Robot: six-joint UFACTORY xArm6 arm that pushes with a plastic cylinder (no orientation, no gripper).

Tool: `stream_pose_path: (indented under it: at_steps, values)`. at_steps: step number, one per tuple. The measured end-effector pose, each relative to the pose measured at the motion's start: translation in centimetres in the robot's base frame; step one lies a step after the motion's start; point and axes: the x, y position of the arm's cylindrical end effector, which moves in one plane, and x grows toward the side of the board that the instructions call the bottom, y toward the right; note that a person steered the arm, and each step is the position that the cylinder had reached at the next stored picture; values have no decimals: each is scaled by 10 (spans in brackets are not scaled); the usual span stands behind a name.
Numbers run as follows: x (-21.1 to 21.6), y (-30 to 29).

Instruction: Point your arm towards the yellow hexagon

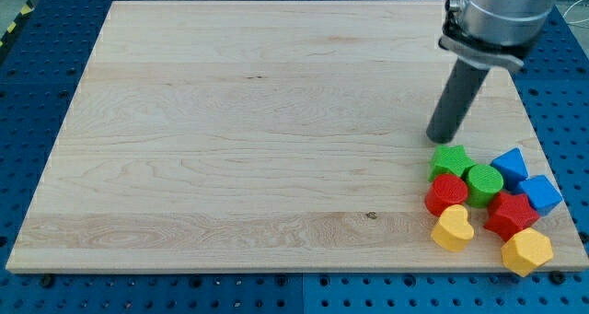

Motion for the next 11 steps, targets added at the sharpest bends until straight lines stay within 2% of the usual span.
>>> stream_pose_path:
  at_steps: [1,2,3,4,5,6,11]
  values:
    - [-23,26]
    - [-12,115]
    - [5,170]
    - [17,171]
    - [99,167]
    - [158,168]
    - [167,89]
